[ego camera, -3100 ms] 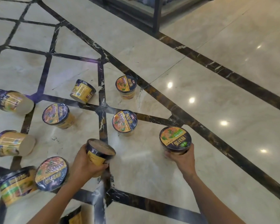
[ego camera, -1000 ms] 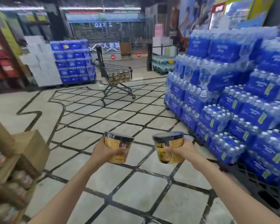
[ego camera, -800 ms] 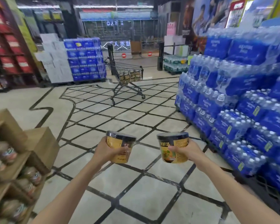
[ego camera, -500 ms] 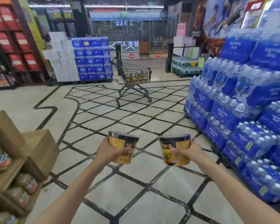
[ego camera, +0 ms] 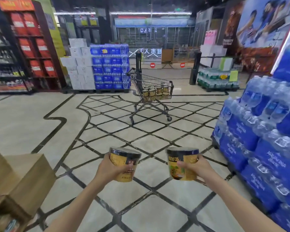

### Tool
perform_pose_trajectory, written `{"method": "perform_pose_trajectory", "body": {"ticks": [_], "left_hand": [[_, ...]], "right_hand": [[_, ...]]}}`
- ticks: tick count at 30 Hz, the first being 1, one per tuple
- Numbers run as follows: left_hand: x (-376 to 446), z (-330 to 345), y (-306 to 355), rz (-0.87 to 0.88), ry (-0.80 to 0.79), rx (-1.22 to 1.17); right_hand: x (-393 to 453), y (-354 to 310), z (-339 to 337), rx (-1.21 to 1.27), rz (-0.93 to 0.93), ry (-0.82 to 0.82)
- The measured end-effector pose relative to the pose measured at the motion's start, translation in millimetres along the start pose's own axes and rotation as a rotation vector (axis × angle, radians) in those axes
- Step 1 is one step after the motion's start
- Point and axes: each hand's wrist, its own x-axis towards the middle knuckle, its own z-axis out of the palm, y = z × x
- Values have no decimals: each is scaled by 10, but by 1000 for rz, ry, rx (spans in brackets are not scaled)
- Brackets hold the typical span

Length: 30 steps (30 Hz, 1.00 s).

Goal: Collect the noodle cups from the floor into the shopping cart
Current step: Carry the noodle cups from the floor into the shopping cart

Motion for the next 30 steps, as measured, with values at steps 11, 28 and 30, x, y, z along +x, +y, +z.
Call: {"method": "perform_pose_trajectory", "body": {"ticks": [11, 28, 30], "left_hand": [[3153, 94, 365, 30, -2, 29], [7287, 1236, 1398, -40, -127, -68], [7839, 1399, 1557, -81, -133, -79]], "right_hand": [[2946, -629, 299, 33, 2, 5], [7171, -1547, -258, 87, -45, 3], [7747, -1721, -384, 93, -52, -13]]}}
